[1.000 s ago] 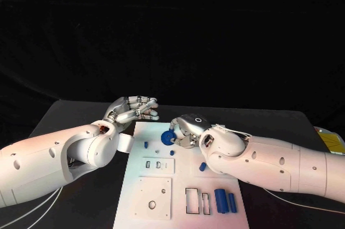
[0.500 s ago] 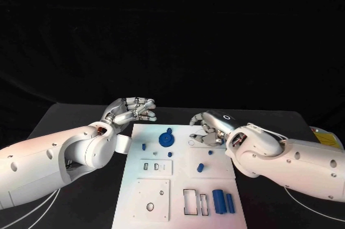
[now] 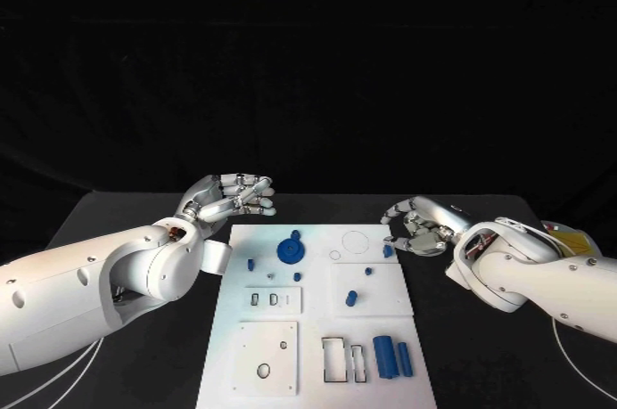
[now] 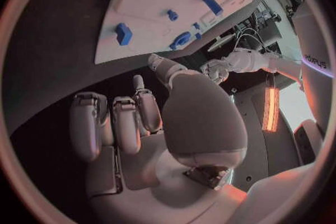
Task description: Assemble the parts on the task board
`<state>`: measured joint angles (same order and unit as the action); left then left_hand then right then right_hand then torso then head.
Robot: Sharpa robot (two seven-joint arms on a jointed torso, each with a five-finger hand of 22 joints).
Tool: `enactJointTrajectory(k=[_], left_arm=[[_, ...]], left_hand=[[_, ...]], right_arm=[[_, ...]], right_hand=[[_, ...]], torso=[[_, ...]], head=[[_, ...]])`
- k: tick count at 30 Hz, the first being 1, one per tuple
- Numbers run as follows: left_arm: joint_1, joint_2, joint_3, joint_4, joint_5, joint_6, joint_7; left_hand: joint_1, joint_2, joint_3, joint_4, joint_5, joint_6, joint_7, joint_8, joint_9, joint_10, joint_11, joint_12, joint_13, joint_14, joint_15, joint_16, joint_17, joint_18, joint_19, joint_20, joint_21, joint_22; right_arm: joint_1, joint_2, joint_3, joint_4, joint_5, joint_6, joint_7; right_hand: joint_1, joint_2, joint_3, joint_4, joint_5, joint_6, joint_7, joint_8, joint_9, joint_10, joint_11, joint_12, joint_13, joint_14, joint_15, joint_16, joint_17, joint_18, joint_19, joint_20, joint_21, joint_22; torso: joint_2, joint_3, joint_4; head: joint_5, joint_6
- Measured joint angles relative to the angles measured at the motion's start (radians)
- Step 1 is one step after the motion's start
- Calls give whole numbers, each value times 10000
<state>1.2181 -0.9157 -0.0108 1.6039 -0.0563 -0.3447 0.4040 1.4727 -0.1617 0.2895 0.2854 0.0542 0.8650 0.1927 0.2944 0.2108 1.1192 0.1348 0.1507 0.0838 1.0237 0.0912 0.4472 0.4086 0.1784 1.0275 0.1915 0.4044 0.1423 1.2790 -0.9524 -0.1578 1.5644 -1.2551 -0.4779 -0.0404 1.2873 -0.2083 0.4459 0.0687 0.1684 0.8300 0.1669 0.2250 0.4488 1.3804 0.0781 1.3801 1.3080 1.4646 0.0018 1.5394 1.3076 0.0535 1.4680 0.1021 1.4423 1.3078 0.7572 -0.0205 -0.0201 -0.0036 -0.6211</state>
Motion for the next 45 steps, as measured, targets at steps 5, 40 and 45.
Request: enactJointTrajectory(k=[5, 40, 45], left_arm=[[-2, 3, 0, -24, 5, 74, 18], [-8, -73, -6, -38, 19, 151, 48], [-8, -75, -6, -29, 19, 151, 47]], left_hand=[[0, 0, 0, 0, 0, 43, 16, 21, 1, 108, -24, 0, 0, 0, 0, 0, 19, 0, 0, 0, 0, 0], [0, 0, 2, 0, 0, 2, 57, 19, 8, 67, 14, -85, -44, -35, -35, 0, 71, -1, 0, 0, -5, -8], [0, 0, 2, 0, 0, 2, 56, 19, 7, 67, 14, -85, -44, -35, -35, 0, 71, -1, 0, 0, -6, -8]], right_arm=[[-155, -98, -13, -372, 172, 254, 300], [-625, 431, -14, -1194, 273, 830, 775], [-634, 510, -12, -1229, 282, 826, 773]], right_hand=[[0, 0, -3, -29, 0, -35, 35, -50, -7, 0, 0, 0, -1, 0, 0, 40, 5, 0, 0, 0, 0, -1], [38, -38, 13, -67, 119, -67, 65, -128, -9, 95, 96, 106, -5, 0, 0, 39, 2, 0, -38, 37, 0, -4], [-37, 37, 12, -67, 119, -57, 62, -128, 7, 144, 71, 155, -5, 0, 0, 39, 1, 0, -38, 37, 0, -5]], torso=[[-5, 26, -8], [2, 1, -1], [2, 2, -10]], head=[[11, -13], [84, -118], [100, -138]])
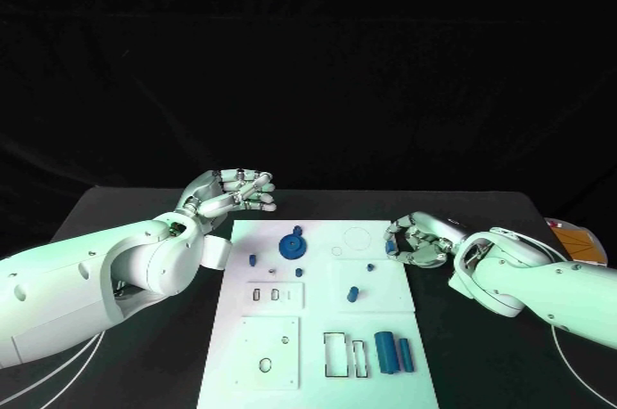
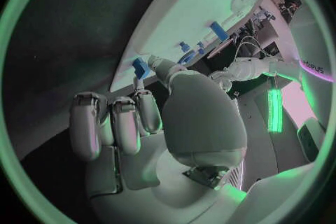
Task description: Assemble the parts on the task board
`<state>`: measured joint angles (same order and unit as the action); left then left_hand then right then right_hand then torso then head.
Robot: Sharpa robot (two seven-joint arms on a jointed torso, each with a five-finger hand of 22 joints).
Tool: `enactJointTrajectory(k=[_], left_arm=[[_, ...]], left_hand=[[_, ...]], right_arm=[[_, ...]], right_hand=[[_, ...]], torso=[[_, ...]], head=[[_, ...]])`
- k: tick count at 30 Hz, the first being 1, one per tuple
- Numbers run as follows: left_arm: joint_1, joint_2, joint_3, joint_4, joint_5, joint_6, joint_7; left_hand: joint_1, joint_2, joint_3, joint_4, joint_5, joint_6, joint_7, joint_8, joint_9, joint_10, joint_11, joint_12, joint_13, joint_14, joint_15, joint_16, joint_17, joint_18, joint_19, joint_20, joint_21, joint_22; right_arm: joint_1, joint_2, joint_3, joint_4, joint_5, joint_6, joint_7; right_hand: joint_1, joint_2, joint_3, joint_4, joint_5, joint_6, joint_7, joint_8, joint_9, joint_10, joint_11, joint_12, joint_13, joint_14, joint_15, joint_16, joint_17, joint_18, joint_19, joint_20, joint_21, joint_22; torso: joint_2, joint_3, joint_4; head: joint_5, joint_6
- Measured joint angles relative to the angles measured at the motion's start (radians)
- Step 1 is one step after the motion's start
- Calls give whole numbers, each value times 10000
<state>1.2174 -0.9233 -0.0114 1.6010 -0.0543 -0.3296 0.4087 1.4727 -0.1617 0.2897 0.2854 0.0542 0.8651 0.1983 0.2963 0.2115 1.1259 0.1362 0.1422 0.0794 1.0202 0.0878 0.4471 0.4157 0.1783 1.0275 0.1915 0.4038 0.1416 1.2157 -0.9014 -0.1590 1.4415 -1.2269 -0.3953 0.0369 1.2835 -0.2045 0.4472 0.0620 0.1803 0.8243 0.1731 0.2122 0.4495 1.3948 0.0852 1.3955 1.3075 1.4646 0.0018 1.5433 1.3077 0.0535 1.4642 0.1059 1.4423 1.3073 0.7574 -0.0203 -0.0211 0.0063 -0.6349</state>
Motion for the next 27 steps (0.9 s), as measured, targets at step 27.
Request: enactJointTrajectory(k=[27], left_arm=[[0, -42, 0, 19, 3, 0, -10]], left_hand=[[0, 0, 30, 30, 0, -36, 35, -43, -10, -36, 34, 0, -9, 1, 1, 0, 18, 0, 0, 0, -1, 1]], right_arm=[[-6, 160, -1, -275, 42, -37, -24]], right_hand=[[77, 351, 185, 37, -42, 513, -88, 1, 70, 128, -75, 142, -2, 0, 0, 23, -2, 1, 0, 0, 42, 6]], torso=[[-8, 12, -5]], head=[[5, -99]])
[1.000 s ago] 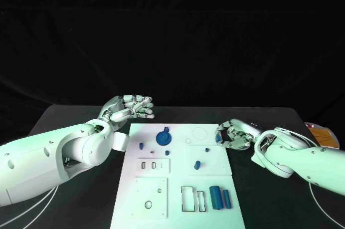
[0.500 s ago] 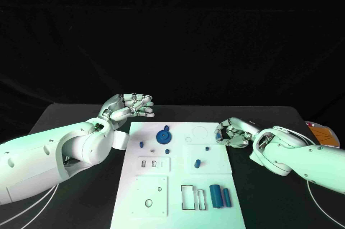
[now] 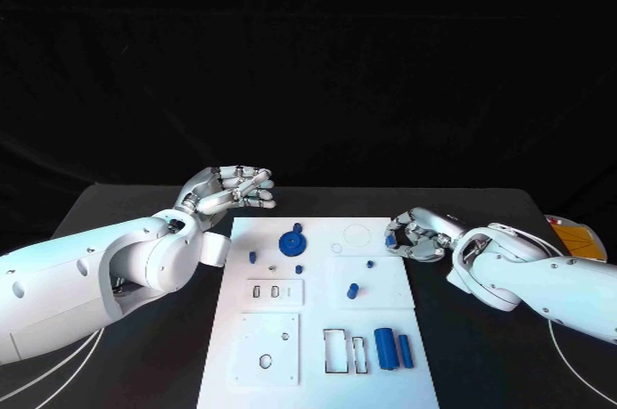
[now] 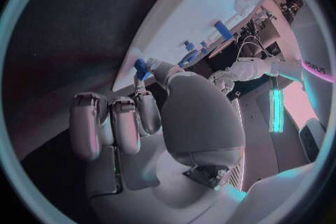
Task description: Assemble the parts on the task board
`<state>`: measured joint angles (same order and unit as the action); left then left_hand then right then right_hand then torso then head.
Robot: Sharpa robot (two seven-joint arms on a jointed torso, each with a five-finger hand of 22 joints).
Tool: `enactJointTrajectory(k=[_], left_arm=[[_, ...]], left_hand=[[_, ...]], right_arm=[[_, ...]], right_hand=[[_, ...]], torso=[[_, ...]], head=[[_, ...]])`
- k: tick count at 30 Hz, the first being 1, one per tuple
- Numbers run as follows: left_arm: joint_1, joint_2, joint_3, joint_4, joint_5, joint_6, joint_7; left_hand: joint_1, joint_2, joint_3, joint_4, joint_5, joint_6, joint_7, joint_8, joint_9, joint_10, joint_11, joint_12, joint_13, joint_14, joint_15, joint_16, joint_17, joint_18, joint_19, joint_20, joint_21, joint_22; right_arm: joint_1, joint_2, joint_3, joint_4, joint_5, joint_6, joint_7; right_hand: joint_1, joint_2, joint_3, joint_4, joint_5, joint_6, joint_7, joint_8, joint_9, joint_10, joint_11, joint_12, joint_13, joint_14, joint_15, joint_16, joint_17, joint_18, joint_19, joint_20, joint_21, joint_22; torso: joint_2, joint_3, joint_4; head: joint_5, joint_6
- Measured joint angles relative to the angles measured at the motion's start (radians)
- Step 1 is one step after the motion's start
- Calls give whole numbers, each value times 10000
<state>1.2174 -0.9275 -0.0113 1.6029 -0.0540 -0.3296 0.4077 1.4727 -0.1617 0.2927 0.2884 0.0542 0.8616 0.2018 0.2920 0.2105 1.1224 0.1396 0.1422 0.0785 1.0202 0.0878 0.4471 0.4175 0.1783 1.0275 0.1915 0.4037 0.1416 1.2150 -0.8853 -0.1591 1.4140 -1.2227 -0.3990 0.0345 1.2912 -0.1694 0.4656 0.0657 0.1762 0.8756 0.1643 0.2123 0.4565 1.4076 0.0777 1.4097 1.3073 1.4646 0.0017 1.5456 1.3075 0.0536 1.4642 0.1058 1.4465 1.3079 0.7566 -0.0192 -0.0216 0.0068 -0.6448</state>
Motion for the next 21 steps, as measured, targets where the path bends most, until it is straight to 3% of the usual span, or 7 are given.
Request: enactJointTrajectory(k=[9, 13, 17, 21], left_arm=[[0, 0, 0, -1, 0, 0, -4], [0, 1, 0, -5, 1, 0, -4], [0, 4, 0, -7, 1, 0, -5], [0, 6, 0, -11, 2, 0, -5]], left_hand=[[0, 0, 0, 0, 0, 0, 0, 0, 0, 0, 0, 0, 0, 0, 0, 0, -1, 0, 0, 0, 0, 0], [0, 0, 0, 0, 0, 0, 0, 0, 0, 0, 0, 0, 1, 0, 0, 0, -1, 0, 0, 0, 0, 0], [0, 0, 0, 0, 0, 0, 0, 0, 0, 0, -1, 0, 1, 0, 0, 0, -2, 0, 0, 0, 0, 0], [0, 0, 0, 0, 0, 0, 0, 0, 0, 1, -1, 0, 1, 0, 0, 0, -2, 0, 0, 0, 0, 0]], right_arm=[[0, 8, 0, -23, -1, -139, 3], [-1, 10, 0, -8, -2, -256, 33], [-1, 13, 0, 25, -2, -415, 94], [-1, 15, 0, 95, -2, -623, 125]], right_hand=[[0, 289, 162, 6, -141, 449, -133, 194, 78, 133, -133, 52, 0, 0, 0, 16, 0, -1, 0, 0, 83, -1], [-56, 395, 195, 37, -295, 734, -268, 370, 150, 236, -236, 107, -1, 14, -126, 16, -1, 0, 22, -116, 121, -1], [-56, 527, 266, -33, -613, 768, -235, 573, 151, 382, -381, 158, 8, 18, -309, 16, -1, -2, 18, -238, 145, -2], [-45, 592, 278, -44, -705, 769, -234, 575, 149, 401, -400, 199, 8, 18, -308, 16, -1, -1, 37, -257, 191, -2]], torso=[[0, 0, 7], [0, 0, 6], [0, 0, 4], [-5, -4, 5]], head=[[-16, -2], [-14, -12], [-1, -22], [9, -15]])
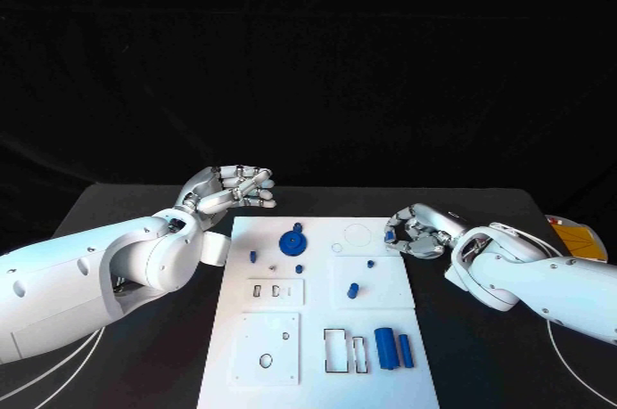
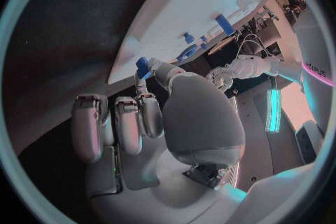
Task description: Assemble the parts on the task board
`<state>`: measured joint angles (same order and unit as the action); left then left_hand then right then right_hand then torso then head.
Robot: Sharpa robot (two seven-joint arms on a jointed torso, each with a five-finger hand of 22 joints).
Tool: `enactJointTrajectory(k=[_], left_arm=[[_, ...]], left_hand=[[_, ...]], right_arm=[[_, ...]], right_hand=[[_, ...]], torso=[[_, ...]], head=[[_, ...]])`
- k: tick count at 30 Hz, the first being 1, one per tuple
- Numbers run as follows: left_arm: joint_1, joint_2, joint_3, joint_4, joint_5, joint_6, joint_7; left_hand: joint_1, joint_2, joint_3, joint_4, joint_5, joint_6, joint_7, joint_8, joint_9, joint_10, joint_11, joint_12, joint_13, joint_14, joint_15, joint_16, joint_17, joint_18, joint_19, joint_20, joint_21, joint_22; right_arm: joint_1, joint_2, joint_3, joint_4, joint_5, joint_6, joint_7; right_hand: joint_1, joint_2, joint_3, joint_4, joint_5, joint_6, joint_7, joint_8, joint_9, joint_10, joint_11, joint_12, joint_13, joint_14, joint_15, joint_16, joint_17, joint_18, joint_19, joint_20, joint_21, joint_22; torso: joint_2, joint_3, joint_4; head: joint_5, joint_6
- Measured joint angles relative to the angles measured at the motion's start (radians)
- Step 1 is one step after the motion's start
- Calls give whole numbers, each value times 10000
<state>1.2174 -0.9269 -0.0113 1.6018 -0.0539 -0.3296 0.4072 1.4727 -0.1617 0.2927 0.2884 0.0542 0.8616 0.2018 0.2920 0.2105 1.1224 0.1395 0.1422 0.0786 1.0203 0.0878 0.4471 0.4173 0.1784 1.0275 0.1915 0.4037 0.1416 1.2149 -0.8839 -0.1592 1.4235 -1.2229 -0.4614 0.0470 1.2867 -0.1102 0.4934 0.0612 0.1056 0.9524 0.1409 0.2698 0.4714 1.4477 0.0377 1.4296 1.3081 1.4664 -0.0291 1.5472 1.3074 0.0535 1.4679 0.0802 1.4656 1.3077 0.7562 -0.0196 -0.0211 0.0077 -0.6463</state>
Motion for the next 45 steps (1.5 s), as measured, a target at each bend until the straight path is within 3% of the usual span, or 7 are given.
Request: enactJointTrajectory(k=[5, 12, 18, 26, 38, 45], left_arm=[[0, 9, 0, -29, 0, 0, 0], [0, 64, 0, -129, 1, 0, 0], [0, 156, -1, -240, 3, 0, -2], [-1, 298, -10, -424, 15, 0, -5], [-1, 479, -14, -576, 47, -4, -8], [-1, 522, -15, -590, 60, -5, -12]], left_hand=[[0, 0, 0, 0, 0, 0, 0, 0, 0, 0, 0, -41, -5, 0, 0, 0, 8, -1, 0, 0, 36, 0], [0, 0, 0, 0, 0, 0, 0, 0, 0, 0, 0, -61, -8, 0, 0, 0, 18, 0, 0, 0, 37, 0], [0, 0, 0, 0, 0, 0, 0, 0, 0, 0, 0, -61, -8, 0, 0, 0, 17, -1, 0, 0, 37, 0], [0, 0, 0, 0, 0, 0, 0, 0, 1, 0, 0, -61, -8, 0, 0, 0, 27, -1, 0, 0, 37, -9], [0, 0, 0, 0, 0, 0, 0, 0, 0, 0, 0, -61, -7, 0, 0, 0, 26, 0, 0, 0, 37, -8], [0, 0, 0, 0, 0, 0, 0, 0, 0, 0, -1, -61, -7, 0, 0, 0, 25, -1, 0, 0, 37, -8]], right_arm=[[25, -42, 0, 348, -24, -285, -85], [285, 95, 15, 1227, -353, -524, -703], [382, 680, 14, 1771, -932, -559, -1489], [396, 1871, -24, 2099, -1757, -520, -2482], [-105, 3065, -131, 2001, -2440, -330, -3351], [-358, 3352, -164, 1934, -2773, -179, -3775]], right_hand=[[-10, 10, 0, 0, -40, 0, 0, 4, -2, 5, -29, 0, 0, 0, 0, 0, 0, 1, -18, -53, 0, -1], [-11, 10, -1, 0, -58, -1, -1, 6, -3, -12, -46, -1, -1, 0, 1, 39, 0, 0, -18, -52, 39, -2], [-11, 9, -2, -1, -77, -2, -2, 6, -2, -12, -45, -1, -2, -32, -37, 39, -1, 1, -18, -52, 38, -2], [-11, 7, 76, -6, 184, -4, -4, 6, -5, -12, -45, -2, -3, 1, -70, 39, -1, 0, -18, -52, 38, -3], [-12, 5, 75, -6, 243, -21, -21, 6, -7, -12, -44, -2, -4, 1, -69, 39, -1, 1, -19, -51, 38, 5], [-65, -49, 75, -5, 298, -21, -21, 7, -7, -12, -44, -3, -5, 1, -69, 39, -1, 0, -19, -51, 38, 4]], torso=[[-12, -2, 0], [-27, -2, 0], [-38, -4, 0], [-87, -11, 15], [-119, -25, 34], [-109, -25, 48]], head=[[12, 1], [32, -11], [113, -33], [316, -184], [600, -386], [662, -433]])
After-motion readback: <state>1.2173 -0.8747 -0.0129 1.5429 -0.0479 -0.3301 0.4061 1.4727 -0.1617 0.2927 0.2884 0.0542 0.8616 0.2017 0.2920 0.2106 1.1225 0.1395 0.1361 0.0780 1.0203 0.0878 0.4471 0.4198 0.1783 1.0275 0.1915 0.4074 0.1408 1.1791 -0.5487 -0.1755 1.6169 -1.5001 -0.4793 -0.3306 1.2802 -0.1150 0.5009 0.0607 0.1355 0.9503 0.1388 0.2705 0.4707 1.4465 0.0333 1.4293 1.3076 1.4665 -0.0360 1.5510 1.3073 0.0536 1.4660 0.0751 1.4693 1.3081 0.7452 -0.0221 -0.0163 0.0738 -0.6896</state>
